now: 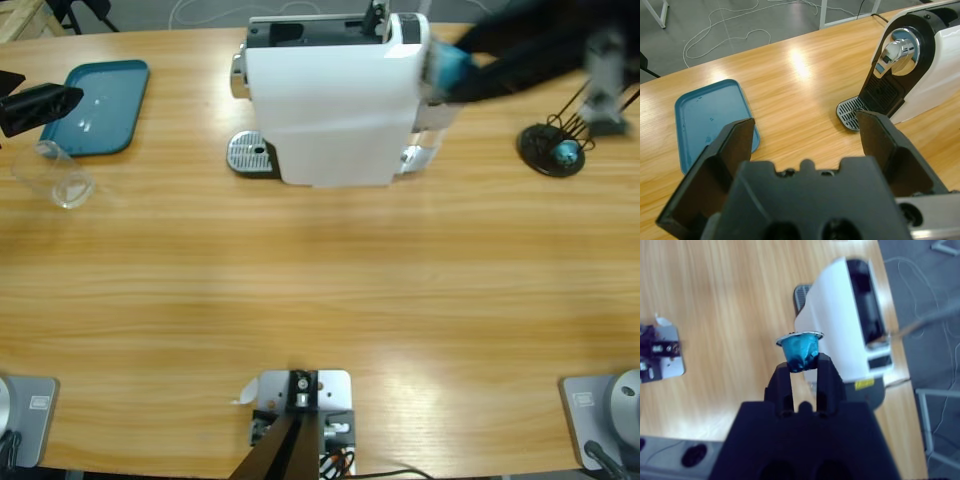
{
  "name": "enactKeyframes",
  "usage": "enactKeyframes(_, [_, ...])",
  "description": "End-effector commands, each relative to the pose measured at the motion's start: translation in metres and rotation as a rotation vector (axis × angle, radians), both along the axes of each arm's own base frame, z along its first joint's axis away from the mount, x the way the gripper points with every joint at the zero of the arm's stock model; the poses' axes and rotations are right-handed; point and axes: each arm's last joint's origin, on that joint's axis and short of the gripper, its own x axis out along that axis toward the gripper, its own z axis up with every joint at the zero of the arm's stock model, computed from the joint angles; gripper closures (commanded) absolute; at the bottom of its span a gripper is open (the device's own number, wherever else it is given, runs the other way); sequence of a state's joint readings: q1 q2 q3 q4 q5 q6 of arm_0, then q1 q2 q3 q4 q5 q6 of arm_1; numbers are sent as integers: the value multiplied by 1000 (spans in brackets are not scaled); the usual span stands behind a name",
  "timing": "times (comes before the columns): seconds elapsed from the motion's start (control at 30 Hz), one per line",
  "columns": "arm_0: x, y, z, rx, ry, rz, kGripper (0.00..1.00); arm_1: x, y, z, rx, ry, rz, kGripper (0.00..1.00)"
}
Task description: Pour coffee
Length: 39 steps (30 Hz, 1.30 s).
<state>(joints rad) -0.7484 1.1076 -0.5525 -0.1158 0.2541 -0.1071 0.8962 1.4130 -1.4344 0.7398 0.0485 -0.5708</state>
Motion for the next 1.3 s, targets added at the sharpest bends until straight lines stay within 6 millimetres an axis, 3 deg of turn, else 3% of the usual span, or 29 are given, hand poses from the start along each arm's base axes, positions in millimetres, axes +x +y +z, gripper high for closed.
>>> enactKeyframes(0.03, [-6,6,-10,5,4,-9,128,57,83,-27,-86,40,119,1000])
enactKeyframes(0.2, [-4,4,-11,10,8,-10,128,74,105,-38,-83,24,144,1000])
enactKeyframes(0.53, [-3,3,-13,17,15,-10,128,110,116,-42,-44,-54,66,1000])
enactKeyframes(0.8, [-2,3,-17,25,26,-9,128,131,106,-49,-74,-72,29,1000])
enactKeyframes(1.0, [-1,2,-18,26,33,-7,128,136,94,-58,-105,-55,13,1000])
enactKeyframes(1.3, [-1,2,-18,26,33,-7,128,142,101,-77,-131,-16,23,1000])
